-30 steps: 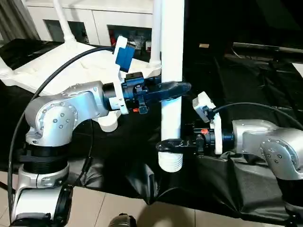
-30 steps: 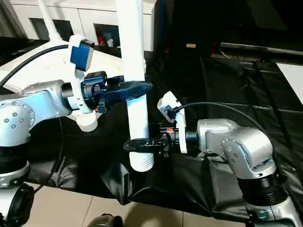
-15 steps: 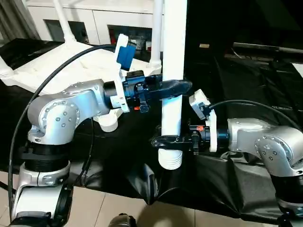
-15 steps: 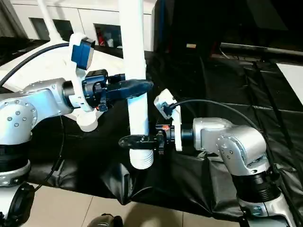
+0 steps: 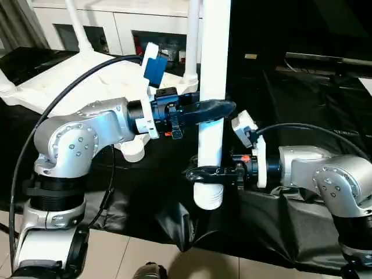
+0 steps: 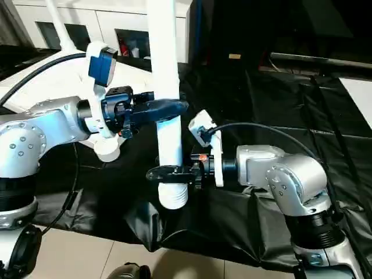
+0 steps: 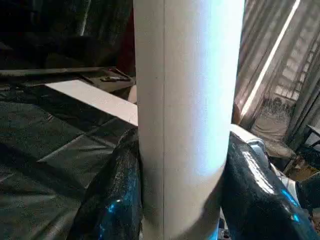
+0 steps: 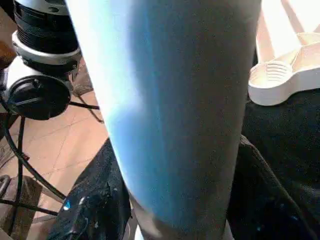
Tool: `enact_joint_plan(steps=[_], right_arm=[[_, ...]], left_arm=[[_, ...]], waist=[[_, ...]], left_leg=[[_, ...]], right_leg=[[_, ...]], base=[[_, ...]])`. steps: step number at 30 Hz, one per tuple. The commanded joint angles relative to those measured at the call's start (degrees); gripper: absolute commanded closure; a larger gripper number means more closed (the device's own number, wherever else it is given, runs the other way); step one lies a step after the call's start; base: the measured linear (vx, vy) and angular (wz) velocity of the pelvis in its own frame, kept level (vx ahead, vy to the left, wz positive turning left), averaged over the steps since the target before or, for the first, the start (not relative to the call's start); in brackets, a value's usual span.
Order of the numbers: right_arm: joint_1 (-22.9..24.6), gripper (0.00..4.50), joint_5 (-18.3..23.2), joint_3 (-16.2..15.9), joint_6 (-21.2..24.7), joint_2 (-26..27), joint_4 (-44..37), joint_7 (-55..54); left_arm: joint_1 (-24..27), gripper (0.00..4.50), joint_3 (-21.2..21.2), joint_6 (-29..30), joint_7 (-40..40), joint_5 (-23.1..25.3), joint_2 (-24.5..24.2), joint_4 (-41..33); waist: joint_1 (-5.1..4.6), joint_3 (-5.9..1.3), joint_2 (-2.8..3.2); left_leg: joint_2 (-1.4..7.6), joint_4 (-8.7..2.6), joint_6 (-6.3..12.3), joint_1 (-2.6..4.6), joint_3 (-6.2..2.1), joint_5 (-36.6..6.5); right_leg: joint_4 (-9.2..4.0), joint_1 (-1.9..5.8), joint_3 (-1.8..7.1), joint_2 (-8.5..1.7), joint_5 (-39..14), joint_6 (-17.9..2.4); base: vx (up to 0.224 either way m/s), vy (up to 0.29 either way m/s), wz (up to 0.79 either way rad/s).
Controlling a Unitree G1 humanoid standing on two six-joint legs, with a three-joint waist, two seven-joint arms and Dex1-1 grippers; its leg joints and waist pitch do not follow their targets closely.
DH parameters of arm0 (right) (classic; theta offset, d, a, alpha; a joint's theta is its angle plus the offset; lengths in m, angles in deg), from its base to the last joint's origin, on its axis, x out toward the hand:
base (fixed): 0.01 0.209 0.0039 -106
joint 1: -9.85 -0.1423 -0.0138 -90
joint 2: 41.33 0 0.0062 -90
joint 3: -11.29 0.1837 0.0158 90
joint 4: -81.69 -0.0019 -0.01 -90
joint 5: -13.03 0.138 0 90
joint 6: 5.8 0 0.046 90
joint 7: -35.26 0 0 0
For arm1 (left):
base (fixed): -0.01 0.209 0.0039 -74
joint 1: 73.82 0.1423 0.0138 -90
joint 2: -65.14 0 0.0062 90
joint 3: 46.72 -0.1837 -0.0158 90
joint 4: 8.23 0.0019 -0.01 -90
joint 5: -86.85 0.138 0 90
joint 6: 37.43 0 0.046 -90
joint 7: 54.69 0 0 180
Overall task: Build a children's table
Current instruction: Pick table leg
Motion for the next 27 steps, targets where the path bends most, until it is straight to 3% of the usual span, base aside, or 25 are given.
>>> enact_joint_plan(steps=[1,5,6,11,14,15,18,20,21,22,24,25,27], right_arm=[[-0.2,2.46,0.6,0.9,0.5,0.0,0.1,-0.7],[0.1,2.49,0.8,1.3,0.2,0.4,0.1,-1.3],[0.2,2.50,1.0,1.8,-0.1,0.8,0.1,-1.9],[0.8,2.59,2.1,4.8,-0.9,3.2,0.2,-4.3],[1.1,2.63,6.0,11.0,-1.3,7.2,-0.3,-8.3],[1.1,2.64,6.5,12.0,-1.5,7.7,-0.6,-9.0],[1.4,2.64,7.3,13.8,-2.1,8.5,-1.2,-10.6],[2.2,2.64,4.8,16.4,-5.0,9.4,-2.3,-15.1],[2.4,2.64,-0.2,17.9,-9.3,9.6,-2.3,-19.8],[2.5,2.64,-1.4,18.1,-10.4,9.6,-2.3,-20.7],[2.9,2.64,-5.4,17.7,-12.9,8.9,-2.0,-23.3],[4.3,2.64,-11.4,16.2,-17.4,7.4,-1.3,-26.0],[6.0,2.64,-16.6,14.6,-21.2,6.1,-0.9,-28.3]], left_arm=[[-0.9,2.73,-0.3,-1.0,-0.1,0.2,-0.2,-0.5],[-0.5,2.73,0.5,-1.8,-1.9,0.9,0.8,0.4],[-0.2,2.17,1.4,-2.0,-2.8,0.4,1.6,0.7],[1.8,1.74,5.7,-4.7,-5.7,-2.3,5.7,0.7],[4.7,1.60,13.3,-13.5,-13.4,-6.3,15.0,1.6],[5.4,1.60,14.8,-14.0,-14.8,-8.4,16.6,1.5],[7.2,1.60,16.1,-15.9,-16.0,-10.1,18.5,-0.4],[10.0,1.60,15.8,-16.5,-19.8,-6.8,18.8,-4.5],[12.4,1.60,14.1,-17.1,-23.4,1.4,16.5,-7.4],[13.0,1.60,13.7,-17.3,-24.1,3.3,16.0,-8.0],[14.6,1.60,12.9,-17.9,-26.0,7.8,14.3,-9.5],[16.8,1.60,11.4,-19.3,-29.1,14.8,11.7,-10.5],[19.0,1.60,10.1,-22.4,-32.3,21.7,9.9,-11.0]], waist=[[0.17,-4.56,-0.92],[0.21,-4.63,-0.85],[0.25,-4.69,-0.82],[0.35,-5.02,-0.87],[0.48,-5.20,-1.01],[0.61,-5.12,-1.20],[0.79,-5.09,-0.98],[0.66,-4.91,-1.06],[0.58,-4.81,-0.98],[0.54,-4.84,-0.90],[0.22,-4.50,-1.06],[0.18,-4.27,-1.11],[0.11,-4.06,-0.95]], left_leg=[[2.54,-3.57,-2.01,2.26,-0.91,-7.8],[2.56,-3.54,-2.09,2.30,-0.91,-7.9],[2.57,-3.52,-2.16,2.32,-0.92,-7.9],[2.58,-3.32,-1.62,2.13,-0.94,-6.9],[2.69,-3.14,-0.98,2.00,-0.82,-7.0],[2.66,-3.09,-0.56,1.89,-0.86,-7.1],[2.73,-3.25,-0.63,2.06,-0.92,-7.3],[2.99,-3.64,-1.51,2.06,-1.04,-8.5],[2.93,-3.76,-2.18,2.28,-1.03,-9.4],[3.25,-4.02,-2.63,2.29,-1.26,-9.7],[2.84,-4.23,-4.31,2.60,-1.07,-11.8],[2.82,-4.35,-4.93,2.58,-1.14,-12.5],[2.99,-4.69,-5.97,2.61,-1.39,-14.0]], right_leg=[[-4.39,1.38,2.22,-4.27,-5.4,-11.2],[-4.40,1.37,2.21,-4.27,-5.3,-11.2],[-4.36,1.42,2.20,-4.32,-5.2,-11.3],[-4.22,1.67,2.07,-4.48,-2.4,-12.5],[-4.20,1.81,2.07,-4.69,-0.8,-13.8],[-4.30,1.92,2.03,-4.72,-0.9,-14.2],[-4.42,1.65,2.05,-4.40,-2.2,-12.5],[-4.53,1.51,2.09,-4.42,-3.6,-11.2],[-4.70,1.28,2.09,-4.28,-5.1,-10.1],[-4.77,1.24,2.12,-4.30,-5.5,-9.1],[-5.35,0.92,2.30,-4.20,-10.2,-5.9],[-5.59,0.82,2.34,-4.18,-12.1,-5.0],[-5.74,0.47,2.41,-4.04,-12.8,-2.8]], base=[[0.000,0.000,0.00],[0.000,0.000,0.00],[0.000,0.000,0.00],[0.000,0.000,0.00],[0.000,0.000,0.00],[0.000,0.000,0.00],[0.000,0.000,0.00],[0.000,0.000,0.00],[0.000,0.000,0.00],[0.000,0.000,0.00],[0.000,0.000,0.00],[0.000,0.000,0.00],[0.000,0.000,0.00]])
